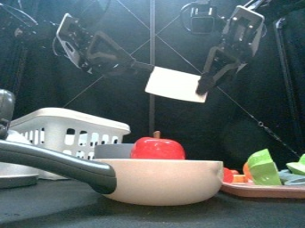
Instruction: Regrasp cleaver
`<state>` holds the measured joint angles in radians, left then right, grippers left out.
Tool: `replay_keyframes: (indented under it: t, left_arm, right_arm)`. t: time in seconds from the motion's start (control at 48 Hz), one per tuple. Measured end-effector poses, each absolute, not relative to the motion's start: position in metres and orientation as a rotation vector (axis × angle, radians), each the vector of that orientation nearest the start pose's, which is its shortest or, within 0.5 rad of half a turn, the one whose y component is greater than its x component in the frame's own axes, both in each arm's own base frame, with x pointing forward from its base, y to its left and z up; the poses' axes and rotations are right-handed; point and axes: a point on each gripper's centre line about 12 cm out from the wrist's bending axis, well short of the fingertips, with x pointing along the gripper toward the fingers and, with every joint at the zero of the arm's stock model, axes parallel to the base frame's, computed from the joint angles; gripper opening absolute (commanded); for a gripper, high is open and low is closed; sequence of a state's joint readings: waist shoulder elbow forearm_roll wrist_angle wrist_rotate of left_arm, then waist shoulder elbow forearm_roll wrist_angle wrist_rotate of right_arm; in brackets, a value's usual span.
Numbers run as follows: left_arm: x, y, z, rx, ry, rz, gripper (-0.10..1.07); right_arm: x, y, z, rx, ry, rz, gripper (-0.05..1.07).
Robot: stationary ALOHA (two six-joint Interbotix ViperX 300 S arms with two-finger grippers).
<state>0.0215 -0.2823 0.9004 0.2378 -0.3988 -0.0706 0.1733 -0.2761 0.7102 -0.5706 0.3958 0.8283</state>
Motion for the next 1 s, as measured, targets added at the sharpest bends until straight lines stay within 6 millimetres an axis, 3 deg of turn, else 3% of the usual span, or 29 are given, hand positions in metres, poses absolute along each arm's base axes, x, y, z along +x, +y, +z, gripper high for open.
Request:
replay_keyframes:
  t: [1.0]
  left_arm:
    - [0.3359, -0.0103, 0.2343, 0.157, 0.213, -0.114, 0.63]
  right_arm:
    - [0.3331, 0.0333, 0.2185, 0.122, 0.764, -0.146, 0.38]
